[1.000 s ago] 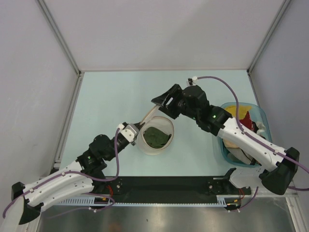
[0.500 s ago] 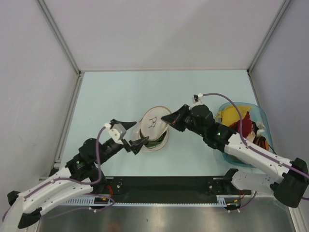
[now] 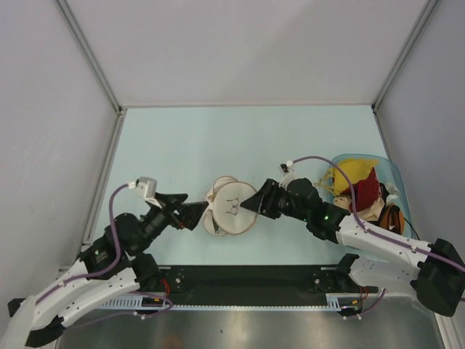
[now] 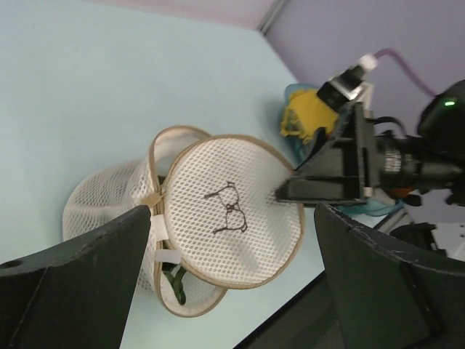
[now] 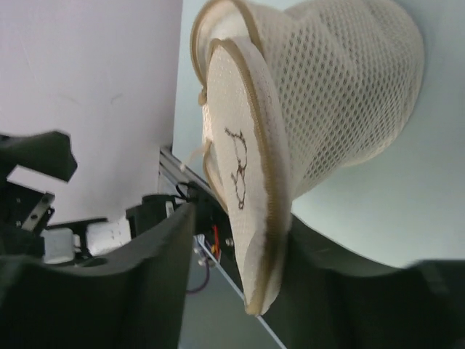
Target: Place the bra in the laundry bag and zip it closed
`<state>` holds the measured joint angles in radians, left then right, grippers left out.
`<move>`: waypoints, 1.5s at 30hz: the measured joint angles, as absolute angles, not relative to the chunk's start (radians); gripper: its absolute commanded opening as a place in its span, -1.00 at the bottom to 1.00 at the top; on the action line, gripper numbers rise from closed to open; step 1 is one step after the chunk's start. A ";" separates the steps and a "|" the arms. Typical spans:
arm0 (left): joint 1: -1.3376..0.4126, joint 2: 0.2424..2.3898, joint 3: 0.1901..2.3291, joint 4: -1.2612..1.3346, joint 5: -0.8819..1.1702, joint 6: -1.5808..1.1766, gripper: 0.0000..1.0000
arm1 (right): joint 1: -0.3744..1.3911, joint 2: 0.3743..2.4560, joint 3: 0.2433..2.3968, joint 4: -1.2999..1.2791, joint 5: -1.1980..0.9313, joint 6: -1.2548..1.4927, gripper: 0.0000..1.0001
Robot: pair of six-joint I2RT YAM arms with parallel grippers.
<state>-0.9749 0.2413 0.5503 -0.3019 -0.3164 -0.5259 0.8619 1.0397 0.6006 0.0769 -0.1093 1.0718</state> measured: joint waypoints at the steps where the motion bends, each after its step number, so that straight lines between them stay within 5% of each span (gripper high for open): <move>1: -0.975 0.282 0.564 -0.326 -0.330 -0.543 0.99 | 0.868 1.044 0.607 0.067 -0.124 1.045 0.41; 7: -0.942 0.456 0.616 -0.411 -0.336 -0.604 0.83 | 0.874 1.058 0.701 -0.131 -0.166 0.827 0.99; 14: -0.828 0.457 0.584 -0.375 -0.232 -0.675 0.50 | 0.789 1.126 0.866 -0.299 -0.113 0.544 0.99; 21: -0.813 0.432 0.429 -0.362 -0.144 -0.838 0.84 | 0.709 1.324 1.000 -0.250 -0.185 0.336 0.99; 34: -0.813 0.405 0.226 -0.281 -0.006 -0.968 0.36 | 0.729 1.419 0.962 -0.077 -0.429 0.215 0.76; 45: -0.812 0.505 0.202 -0.129 0.005 -0.907 0.10 | 0.944 1.275 0.916 -0.171 -0.111 0.251 0.71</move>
<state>-0.8120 0.5045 0.2020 -0.1291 0.0048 -0.9070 0.9440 1.2747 0.9165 -0.1715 -0.1108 0.2508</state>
